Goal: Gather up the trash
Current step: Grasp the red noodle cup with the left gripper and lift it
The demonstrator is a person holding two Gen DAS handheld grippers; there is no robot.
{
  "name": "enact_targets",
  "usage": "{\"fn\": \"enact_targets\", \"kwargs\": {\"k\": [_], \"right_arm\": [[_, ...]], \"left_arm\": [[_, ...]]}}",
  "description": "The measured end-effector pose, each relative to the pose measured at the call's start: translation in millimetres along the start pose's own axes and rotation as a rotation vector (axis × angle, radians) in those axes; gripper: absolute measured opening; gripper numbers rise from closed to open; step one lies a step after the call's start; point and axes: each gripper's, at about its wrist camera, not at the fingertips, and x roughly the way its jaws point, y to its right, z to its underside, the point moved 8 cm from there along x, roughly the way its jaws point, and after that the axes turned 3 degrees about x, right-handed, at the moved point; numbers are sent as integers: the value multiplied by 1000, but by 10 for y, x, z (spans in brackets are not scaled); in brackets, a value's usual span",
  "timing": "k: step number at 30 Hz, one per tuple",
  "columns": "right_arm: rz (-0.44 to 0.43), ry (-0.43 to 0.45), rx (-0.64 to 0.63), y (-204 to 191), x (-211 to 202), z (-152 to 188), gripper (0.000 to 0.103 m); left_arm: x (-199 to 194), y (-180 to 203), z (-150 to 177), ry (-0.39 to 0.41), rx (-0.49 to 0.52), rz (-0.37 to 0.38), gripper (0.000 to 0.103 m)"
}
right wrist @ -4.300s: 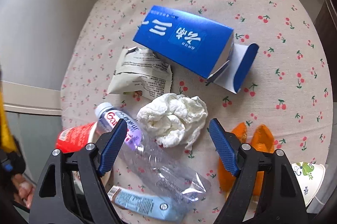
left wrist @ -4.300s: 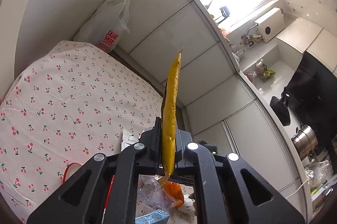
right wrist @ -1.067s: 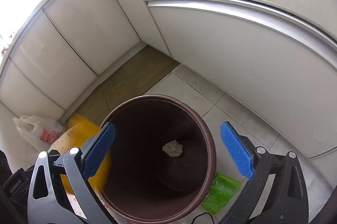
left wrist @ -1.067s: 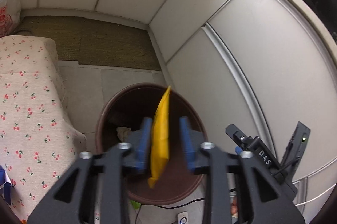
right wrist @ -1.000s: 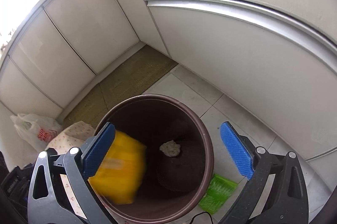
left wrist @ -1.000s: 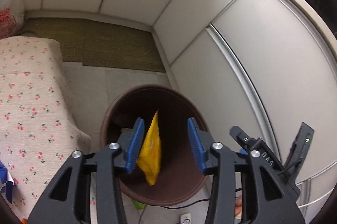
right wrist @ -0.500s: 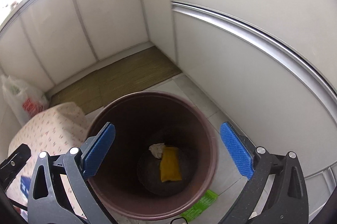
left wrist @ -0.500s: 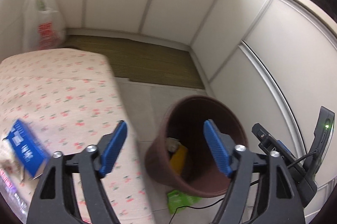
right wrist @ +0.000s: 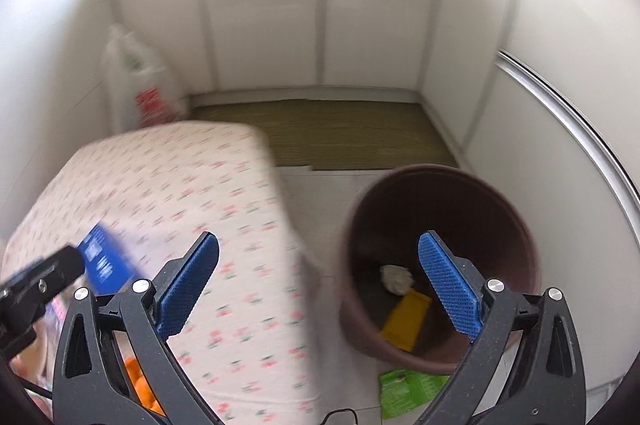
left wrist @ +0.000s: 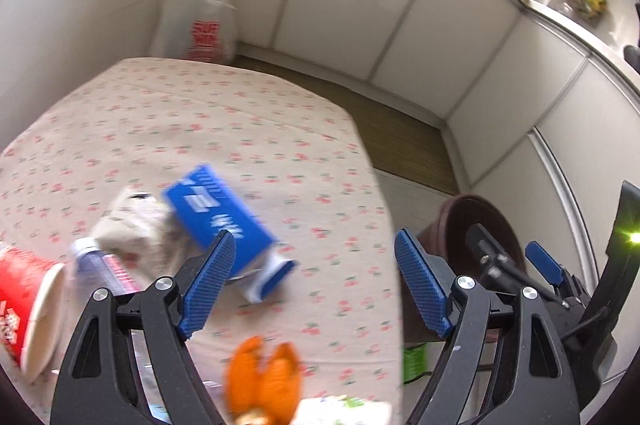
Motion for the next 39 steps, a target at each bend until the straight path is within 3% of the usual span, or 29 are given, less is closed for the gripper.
{"fn": "enact_targets", "kwargs": {"k": [7, 12, 15, 18, 22, 27, 30, 33, 39], "right_arm": [[-41, -31, -193, -660, 72, 225, 96], [-163, -66, -221, -1014, -7, 321, 96], [-180, -57, -258, -1201, -61, 371, 96], [-189, -53, -287, -1323, -79, 434, 96], [-205, -33, -343, -1494, -118, 510, 96], [-229, 6, -413, -1621, -212, 585, 96], [-231, 31, -457, -1692, -269, 615, 96], [-234, 41, -492, -1755, -286, 651, 96], [-235, 37, -576, -1880, -259, 782, 96]], "left_arm": [[-303, -628, 48, 19, -55, -80, 80], [-586, -1194, 118, 35, -118, -148, 80], [-779, -1577, 178, 48, -176, -200, 80], [-968, -1975, 262, 65, -262, -249, 83], [-1113, -2540, 450, 64, -447, -318, 88], [-965, -2868, 740, -5, -727, -216, 90], [-898, -2925, 892, -17, -835, -181, 92], [-833, -2926, 998, -29, -899, -176, 93], [-496, -2918, 1105, -84, -983, -79, 96]]}}
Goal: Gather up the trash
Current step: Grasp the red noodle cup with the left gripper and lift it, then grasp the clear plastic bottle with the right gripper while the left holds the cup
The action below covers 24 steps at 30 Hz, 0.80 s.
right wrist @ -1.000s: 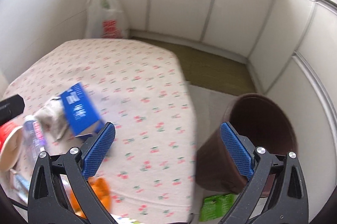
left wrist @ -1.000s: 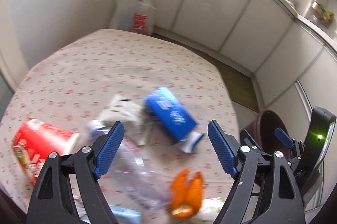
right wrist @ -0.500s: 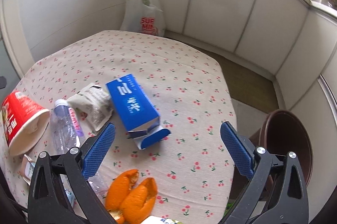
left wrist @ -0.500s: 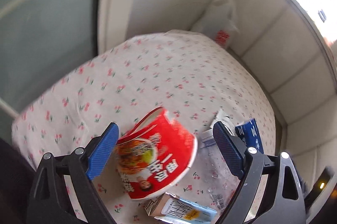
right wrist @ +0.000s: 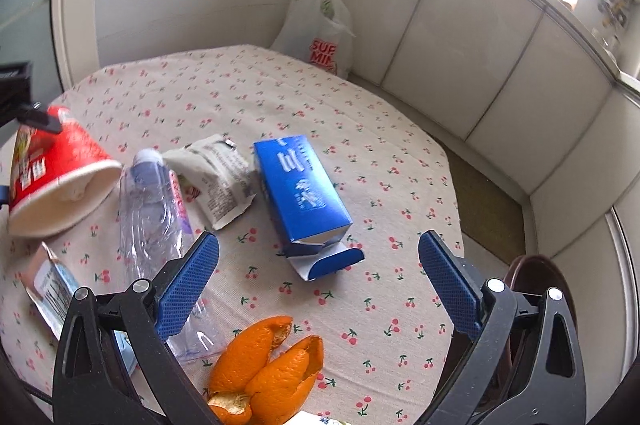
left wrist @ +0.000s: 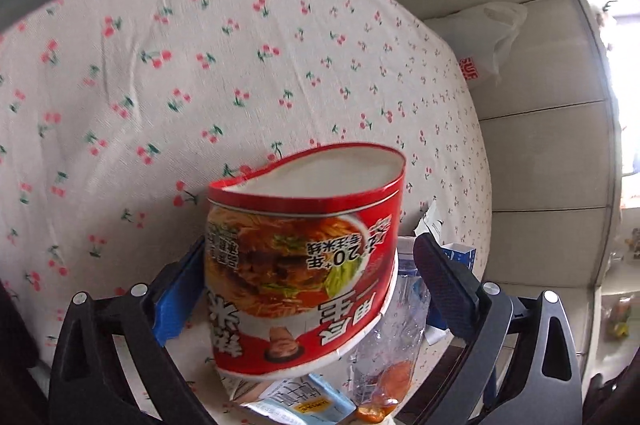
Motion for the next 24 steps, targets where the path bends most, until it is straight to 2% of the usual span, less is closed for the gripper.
{"fn": "enact_targets", "kwargs": {"k": [3, 4, 5, 10, 15, 18, 20, 24], "right_arm": [[-6, -17, -12, -36, 47, 42, 96], [-16, -28, -12, -40, 76, 59, 96], [-26, -35, -8, -42, 96, 67, 96], [-117, -74, 49, -61, 189, 78, 96], [-323, -143, 86, -271, 234, 92, 96], [-373, -149, 36, -449, 238, 25, 96], [-416, -175, 31, -577, 286, -55, 96], [-519, -291, 75, -827, 441, -112, 96]], "left_arm": [[224, 47, 87, -94, -30, 71, 95], [267, 57, 112, -113, -39, 89, 91], [296, 91, 122, -123, -23, 106, 80], [204, 353, 42, -66, 147, 154, 64], [23, 537, -41, 12, 320, 180, 61], [-52, 614, -47, 59, 412, 181, 60], [-95, 618, -56, 66, 435, 191, 60], [-105, 653, -91, 60, 438, 213, 60]]}}
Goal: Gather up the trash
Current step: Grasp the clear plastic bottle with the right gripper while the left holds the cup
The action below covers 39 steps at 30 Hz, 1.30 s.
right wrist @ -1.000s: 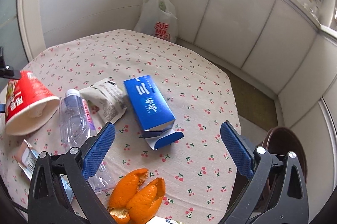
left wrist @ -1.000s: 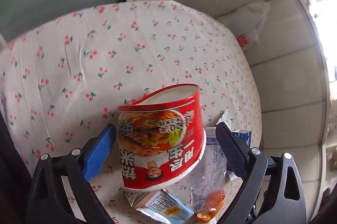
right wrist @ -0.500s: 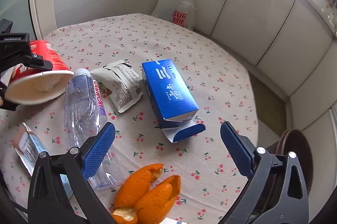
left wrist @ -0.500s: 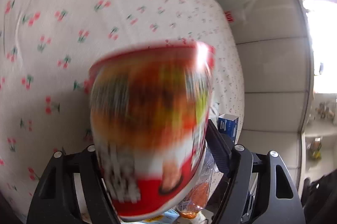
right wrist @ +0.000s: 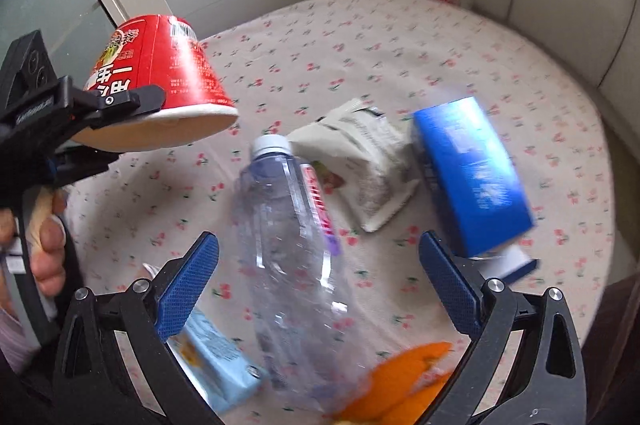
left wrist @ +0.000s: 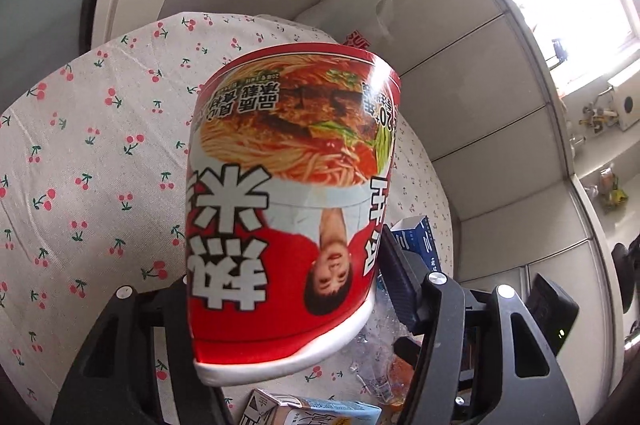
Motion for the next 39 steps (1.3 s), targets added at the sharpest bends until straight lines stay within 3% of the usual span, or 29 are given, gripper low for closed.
{"fn": "enact_targets", "kwargs": {"k": [2, 4, 5, 7, 13, 24, 34, 39], "right_arm": [[-11, -45, 12, -36, 129, -3, 95], [-9, -78, 0, -55, 254, 18, 79], [-8, -103, -8, -74, 326, 51, 60], [-25, -141, -1, -97, 417, 116, 58], [-15, -76, 9, -119, 282, 85, 57], [-20, 211, 87, 192, -656, -207, 57], [89, 456, 213, 857, -1565, -195, 57], [138, 529, 309, 1275, -1847, -109, 57]], "left_arm": [[-6, -21, -21, 2, -2, 1, 60], [-15, -70, -24, 3, -6, -3, 60], [-18, -88, -15, 3, -10, -5, 60], [-24, -123, 27, 1, -15, -9, 60], [-37, -10, 29, 7, -1, -16, 60], [-147, 440, 28, 33, 78, 2, 60], [-67, 1165, 122, 24, 177, 55, 60], [38, 1531, 212, 9, 215, 87, 61]]}}
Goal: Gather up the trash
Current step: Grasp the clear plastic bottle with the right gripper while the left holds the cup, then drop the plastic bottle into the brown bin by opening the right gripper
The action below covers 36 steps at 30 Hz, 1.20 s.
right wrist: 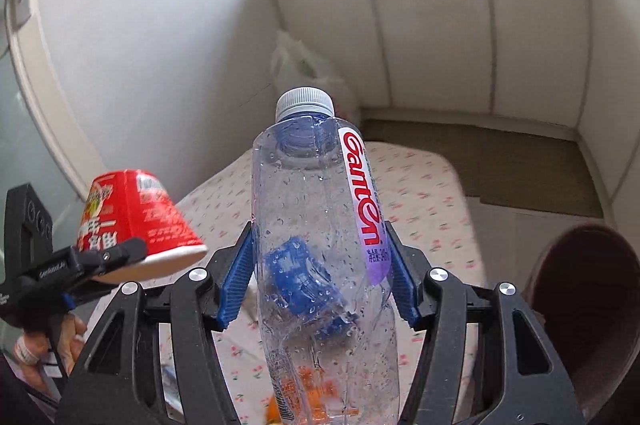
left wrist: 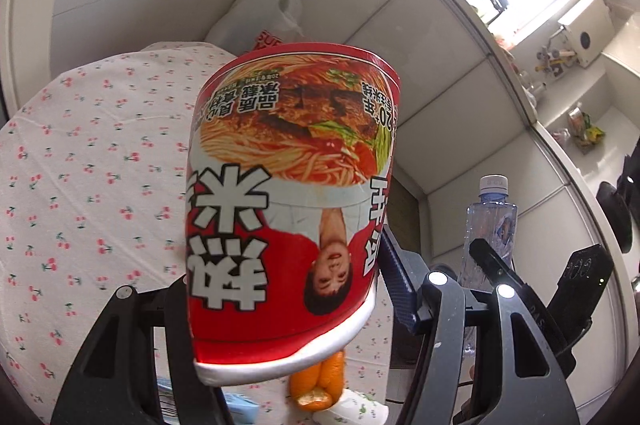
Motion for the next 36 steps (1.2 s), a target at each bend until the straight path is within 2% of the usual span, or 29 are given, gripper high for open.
{"fn": "enact_targets", "kwargs": {"k": [3, 8, 16, 20, 24, 28, 29, 31, 35, 36], "right_arm": [[32, 39, 62, 295, -136, -63, 57], [138, 90, 158, 839, -357, -91, 57], [356, 141, 328, 1781, -651, 32, 57], [448, 128, 409, 2195, -634, 150, 57], [584, 58, 473, 2571, -592, 376, 58], [665, -31, 527, 2832, -519, 652, 59], [677, -46, 537, 2874, -509, 690, 61], [704, -70, 544, 2944, -502, 731, 74], [787, -30, 536, 2969, -690, 713, 96], [812, -22, 533, 2989, -744, 703, 96]], "left_arm": [[81, 177, 23, -9, 22, 17, 61], [252, 500, 109, -36, 64, 50, 61], [521, 966, 285, -88, 123, 96, 61], [641, 1154, 354, -111, 154, 113, 61], [812, 1371, 441, -145, 185, 131, 61], [969, 1603, 546, -170, 229, 144, 61], [1021, 1669, 578, -178, 243, 147, 61], [1110, 1769, 637, -192, 260, 153, 61], [1350, 2025, 755, -230, 282, 173, 61], [1428, 2114, 795, -243, 290, 182, 61]]}}
